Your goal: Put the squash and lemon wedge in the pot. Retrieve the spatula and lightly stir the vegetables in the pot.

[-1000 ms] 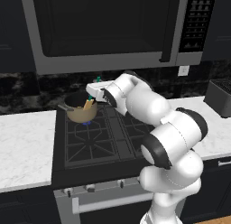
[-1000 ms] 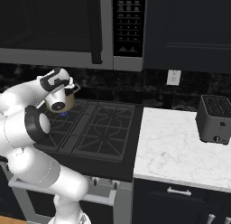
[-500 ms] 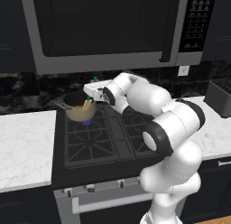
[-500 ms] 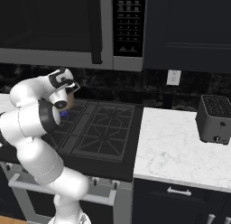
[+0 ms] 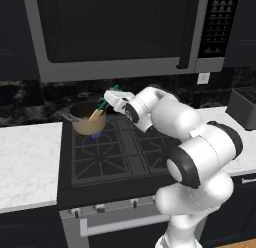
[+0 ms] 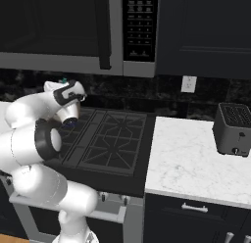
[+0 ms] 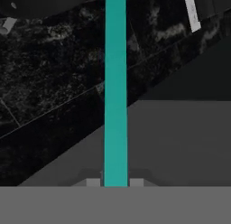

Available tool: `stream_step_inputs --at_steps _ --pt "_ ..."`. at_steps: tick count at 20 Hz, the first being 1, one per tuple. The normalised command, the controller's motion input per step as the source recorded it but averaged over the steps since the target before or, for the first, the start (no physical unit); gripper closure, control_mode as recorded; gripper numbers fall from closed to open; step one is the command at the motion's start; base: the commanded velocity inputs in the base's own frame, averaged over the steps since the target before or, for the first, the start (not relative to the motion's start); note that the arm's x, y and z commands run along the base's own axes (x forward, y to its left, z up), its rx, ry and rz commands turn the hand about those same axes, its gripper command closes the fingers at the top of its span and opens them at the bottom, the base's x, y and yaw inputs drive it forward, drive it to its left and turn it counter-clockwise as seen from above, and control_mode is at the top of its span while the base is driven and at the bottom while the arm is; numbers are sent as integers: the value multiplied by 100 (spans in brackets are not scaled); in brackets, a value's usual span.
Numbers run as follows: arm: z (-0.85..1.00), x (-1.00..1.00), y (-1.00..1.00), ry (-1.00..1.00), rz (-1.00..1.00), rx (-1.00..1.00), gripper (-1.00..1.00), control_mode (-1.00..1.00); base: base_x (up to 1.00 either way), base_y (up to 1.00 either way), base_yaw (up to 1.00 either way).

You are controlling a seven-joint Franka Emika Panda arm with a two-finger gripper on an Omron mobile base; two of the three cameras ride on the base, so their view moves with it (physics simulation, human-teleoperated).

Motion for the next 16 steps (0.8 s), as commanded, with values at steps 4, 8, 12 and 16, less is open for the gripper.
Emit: stream_step_inputs --at_steps 4,8,12,16 --pt "3 -15 0 -3 -2 25 100 -100 0 0 0" --pt "13 0 0 -1 -1 23 100 -100 0 0 0" --pt "-10 26 4 0 -6 11 100 -100 0 0 0" --pt "-41 61 38 0 -13 0 100 -100 0 0 0"
